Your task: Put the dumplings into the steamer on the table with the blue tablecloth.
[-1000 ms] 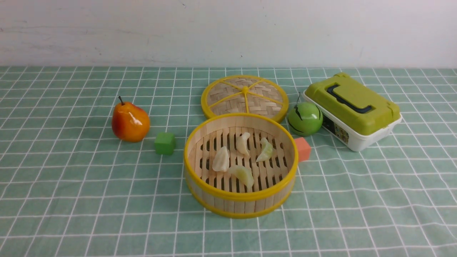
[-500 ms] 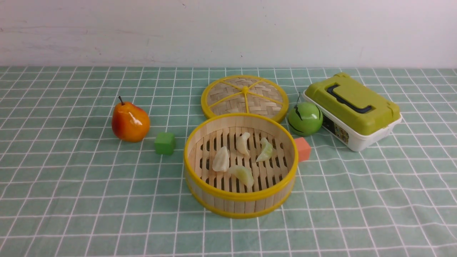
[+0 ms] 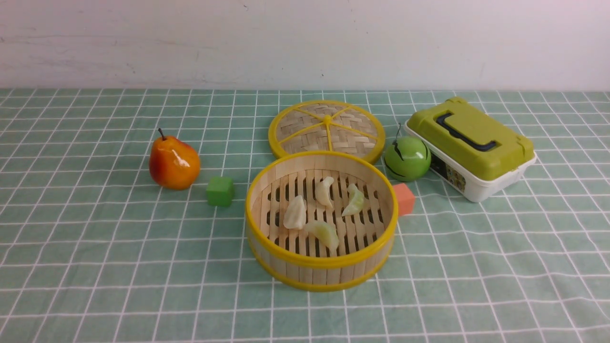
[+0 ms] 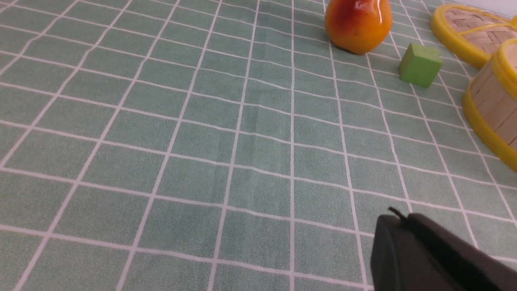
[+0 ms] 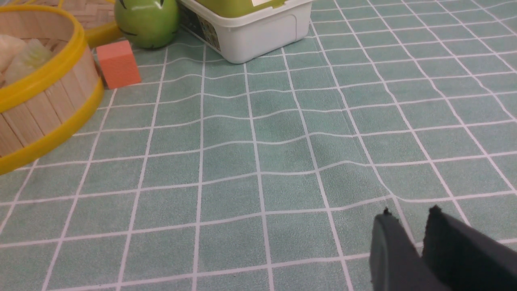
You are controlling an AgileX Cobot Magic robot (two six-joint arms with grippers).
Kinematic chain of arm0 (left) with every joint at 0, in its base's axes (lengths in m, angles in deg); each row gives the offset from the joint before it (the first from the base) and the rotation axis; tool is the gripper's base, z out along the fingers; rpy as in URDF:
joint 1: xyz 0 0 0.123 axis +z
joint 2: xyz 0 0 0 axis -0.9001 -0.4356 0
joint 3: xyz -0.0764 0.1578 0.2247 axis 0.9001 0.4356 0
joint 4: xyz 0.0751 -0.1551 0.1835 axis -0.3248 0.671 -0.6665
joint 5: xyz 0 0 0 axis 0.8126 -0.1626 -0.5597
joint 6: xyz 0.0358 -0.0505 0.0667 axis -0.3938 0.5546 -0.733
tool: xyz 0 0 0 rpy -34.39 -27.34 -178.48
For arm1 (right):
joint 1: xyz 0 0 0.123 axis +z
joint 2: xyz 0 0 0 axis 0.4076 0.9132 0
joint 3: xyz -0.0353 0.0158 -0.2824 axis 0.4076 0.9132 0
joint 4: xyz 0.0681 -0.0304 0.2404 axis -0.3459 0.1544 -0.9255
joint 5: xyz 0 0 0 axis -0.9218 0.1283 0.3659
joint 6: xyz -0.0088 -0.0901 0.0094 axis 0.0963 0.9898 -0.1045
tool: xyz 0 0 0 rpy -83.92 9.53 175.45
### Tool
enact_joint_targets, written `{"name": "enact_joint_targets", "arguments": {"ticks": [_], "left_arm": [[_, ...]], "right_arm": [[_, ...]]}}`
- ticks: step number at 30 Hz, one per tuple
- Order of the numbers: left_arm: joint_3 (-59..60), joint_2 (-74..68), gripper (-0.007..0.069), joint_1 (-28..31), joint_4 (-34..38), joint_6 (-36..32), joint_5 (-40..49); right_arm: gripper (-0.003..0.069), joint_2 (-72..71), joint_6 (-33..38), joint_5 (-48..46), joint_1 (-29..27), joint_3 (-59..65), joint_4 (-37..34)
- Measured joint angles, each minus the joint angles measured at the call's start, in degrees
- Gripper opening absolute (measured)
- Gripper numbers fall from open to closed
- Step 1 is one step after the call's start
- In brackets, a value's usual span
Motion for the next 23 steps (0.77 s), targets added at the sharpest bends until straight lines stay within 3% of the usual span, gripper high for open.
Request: {"name": "enact_joint_targets", "arguments": {"ticks": [23], "left_arm": [[0.0, 0.0, 0.0028, 0.0, 0.0, 0.0, 0.0]], "right_arm": [[0.0158, 0.0, 0.0, 0.0, 0.0, 0.0, 0.0]]}}
